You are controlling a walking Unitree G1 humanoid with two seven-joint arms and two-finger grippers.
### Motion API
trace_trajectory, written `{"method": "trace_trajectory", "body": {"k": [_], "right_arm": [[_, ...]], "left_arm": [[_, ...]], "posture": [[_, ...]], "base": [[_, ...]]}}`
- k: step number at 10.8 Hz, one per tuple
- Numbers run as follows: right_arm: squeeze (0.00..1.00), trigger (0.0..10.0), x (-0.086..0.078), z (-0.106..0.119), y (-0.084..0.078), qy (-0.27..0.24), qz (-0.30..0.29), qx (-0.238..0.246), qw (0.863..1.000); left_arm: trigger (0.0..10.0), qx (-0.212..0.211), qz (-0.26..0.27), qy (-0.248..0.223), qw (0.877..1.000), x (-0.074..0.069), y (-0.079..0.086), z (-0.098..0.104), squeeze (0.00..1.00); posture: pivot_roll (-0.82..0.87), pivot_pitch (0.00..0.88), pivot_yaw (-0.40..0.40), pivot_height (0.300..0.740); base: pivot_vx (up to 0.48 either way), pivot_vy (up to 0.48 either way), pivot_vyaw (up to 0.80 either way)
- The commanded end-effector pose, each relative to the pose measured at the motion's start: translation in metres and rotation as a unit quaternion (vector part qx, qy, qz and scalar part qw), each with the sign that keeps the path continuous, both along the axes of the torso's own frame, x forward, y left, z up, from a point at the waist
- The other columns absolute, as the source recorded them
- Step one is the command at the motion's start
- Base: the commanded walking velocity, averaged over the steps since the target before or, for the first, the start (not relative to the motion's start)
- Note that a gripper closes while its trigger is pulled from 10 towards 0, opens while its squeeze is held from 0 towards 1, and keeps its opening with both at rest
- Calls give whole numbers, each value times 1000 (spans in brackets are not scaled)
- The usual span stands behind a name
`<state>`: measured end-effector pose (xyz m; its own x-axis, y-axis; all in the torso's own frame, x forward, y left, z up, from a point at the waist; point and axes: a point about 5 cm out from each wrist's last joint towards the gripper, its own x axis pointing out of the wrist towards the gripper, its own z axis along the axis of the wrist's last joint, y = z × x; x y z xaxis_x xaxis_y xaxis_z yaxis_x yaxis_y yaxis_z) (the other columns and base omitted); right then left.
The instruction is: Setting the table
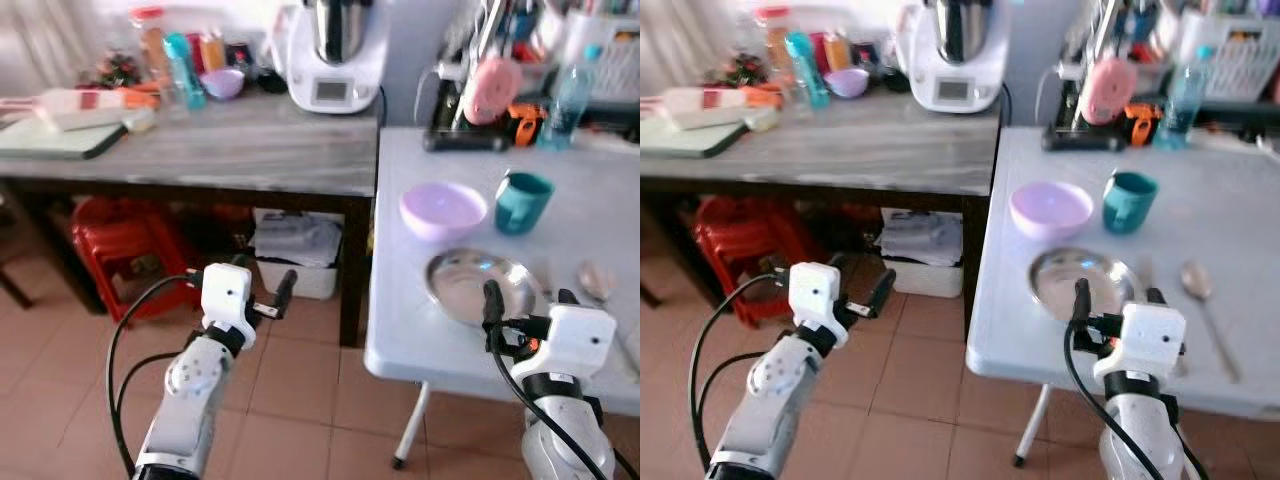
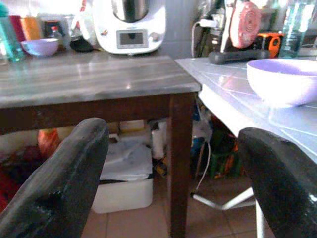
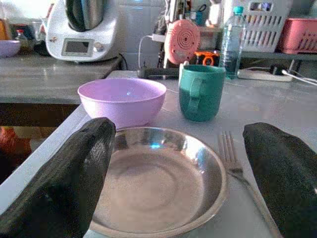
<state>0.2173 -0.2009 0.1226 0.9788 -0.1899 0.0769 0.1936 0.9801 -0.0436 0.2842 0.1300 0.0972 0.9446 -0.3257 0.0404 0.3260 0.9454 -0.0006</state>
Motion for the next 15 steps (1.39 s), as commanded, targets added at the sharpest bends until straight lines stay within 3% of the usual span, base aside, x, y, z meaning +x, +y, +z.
{"method": "trace_trajectory", "body": {"k": [1,4,10,15], "right_arm": [[0,10000,1,1,5,-3,8,5,1000],[0,10000,1,1,4,-1,8,5,1000],[0,10000,4,0,5,1,8,4,1000],[0,10000,11,-4,-2,22,2,3,1000]], "left_arm": [[10000,12,8,-3,1000,1,5,0,0],[10000,15,4,-3,1000,3,2,0,0],[10000,14,0,1,1000,5,1,-1,0],[10000,14,-20,3,1000,6,0,-2,0]], "posture": [[-14,0,39,740],[-16,0,41,740],[-19,0,43,740],[-14,0,42,740]], "base": [[0,0,0],[0,0,0],[0,-309,0],[0,0,0]]}}
